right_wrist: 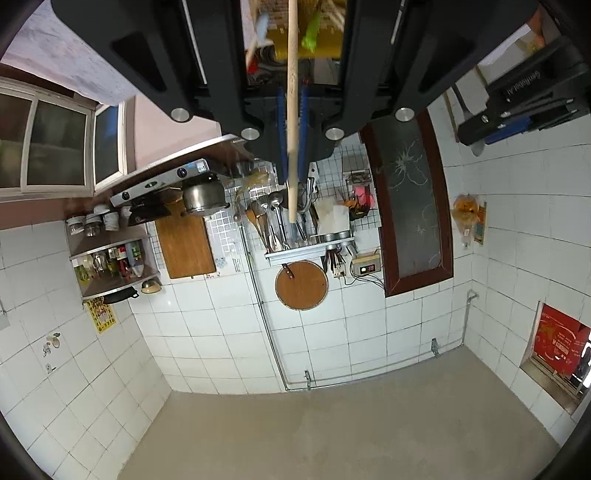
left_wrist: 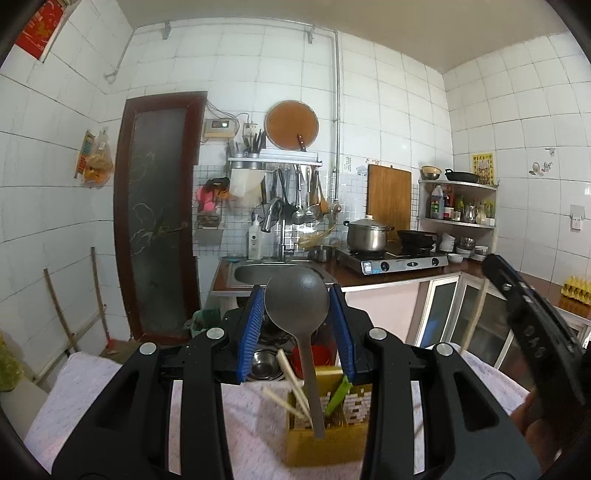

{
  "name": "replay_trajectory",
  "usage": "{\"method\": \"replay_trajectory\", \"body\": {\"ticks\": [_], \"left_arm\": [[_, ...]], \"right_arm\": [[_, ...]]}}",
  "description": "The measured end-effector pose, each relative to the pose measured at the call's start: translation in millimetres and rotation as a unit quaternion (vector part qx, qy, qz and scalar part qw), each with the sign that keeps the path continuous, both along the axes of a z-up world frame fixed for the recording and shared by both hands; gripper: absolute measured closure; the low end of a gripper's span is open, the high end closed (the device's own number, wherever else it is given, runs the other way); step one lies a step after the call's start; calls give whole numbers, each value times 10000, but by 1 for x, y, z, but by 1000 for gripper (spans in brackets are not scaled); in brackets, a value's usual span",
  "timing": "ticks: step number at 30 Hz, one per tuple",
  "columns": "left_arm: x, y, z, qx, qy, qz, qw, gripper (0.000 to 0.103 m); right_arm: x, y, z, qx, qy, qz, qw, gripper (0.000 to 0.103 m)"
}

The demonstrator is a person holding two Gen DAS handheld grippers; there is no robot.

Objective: Organize utensils
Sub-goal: 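Lower the spoon into the holder with the left tool while the right tool lowers its chopstick in, then open both tools and pull them back from the yellow holder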

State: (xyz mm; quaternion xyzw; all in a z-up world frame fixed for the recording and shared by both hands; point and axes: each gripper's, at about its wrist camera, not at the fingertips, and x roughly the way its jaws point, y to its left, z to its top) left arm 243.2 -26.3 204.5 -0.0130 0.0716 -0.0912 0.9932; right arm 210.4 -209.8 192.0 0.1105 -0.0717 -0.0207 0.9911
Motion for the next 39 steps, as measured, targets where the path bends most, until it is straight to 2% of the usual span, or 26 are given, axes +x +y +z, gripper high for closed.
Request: {"method": "replay_trajectory", "body": {"ticks": [5, 10, 16, 21, 22, 23, 24, 26, 27, 28, 29, 30, 31, 34, 39], "left_arm": [[39, -6, -22, -16, 132, -89, 9999, 68], [72, -1, -53, -165, 421, -106, 9989, 68], [94, 4, -88, -241, 781, -25, 9967, 68], [95, 11, -89, -170, 957, 95, 9952, 67], [92, 14, -87, -153, 978, 107, 9950, 62], [87, 17, -82, -123, 979, 145, 9950, 53], [81, 21, -79, -113, 959, 203, 9951, 47], [64, 29, -70, -98, 887, 275, 9956, 30], [50, 36, -64, -70, 847, 315, 9959, 26], [40, 41, -61, -45, 836, 337, 9959, 16], [30, 45, -59, -29, 824, 366, 9959, 8], [15, 52, -56, -37, 787, 411, 9960, 5], [-1, 58, -56, -70, 746, 423, 9963, 5], [-41, 67, -67, -17, 765, 435, 9961, 5], [-108, 72, -114, 149, 661, 717, 9951, 5]], "right_arm": [[43, 3, -16, 44, 15, -207, 9998, 97], [69, 11, -37, -153, 135, -362, 9991, 97], [78, 16, -55, -406, 368, -452, 9975, 97], [73, 13, -58, -518, 751, -471, 9947, 96], [70, 11, -56, -524, 820, -469, 9942, 96], [63, 8, -53, -529, 892, -484, 9934, 96], [55, 5, -51, -527, 929, -508, 9930, 95], [36, -4, -46, -475, 954, -541, 9928, 74], [28, -7, -45, -449, 964, -535, 9929, 52], [13, -13, -43, -421, 987, -567, 9926, 43], [1, -17, -43, -428, 1062, -585, 9917, 42], [-10, -19, -44, -444, 1154, -562, 9907, 40], [-23, -23, -46, -454, 1266, -521, 9895, 32], [-66, -31, -65, -443, 1547, -414, 9861, 19], [-118, -33, -117, -454, 2058, -339, 9769, 6]]}}
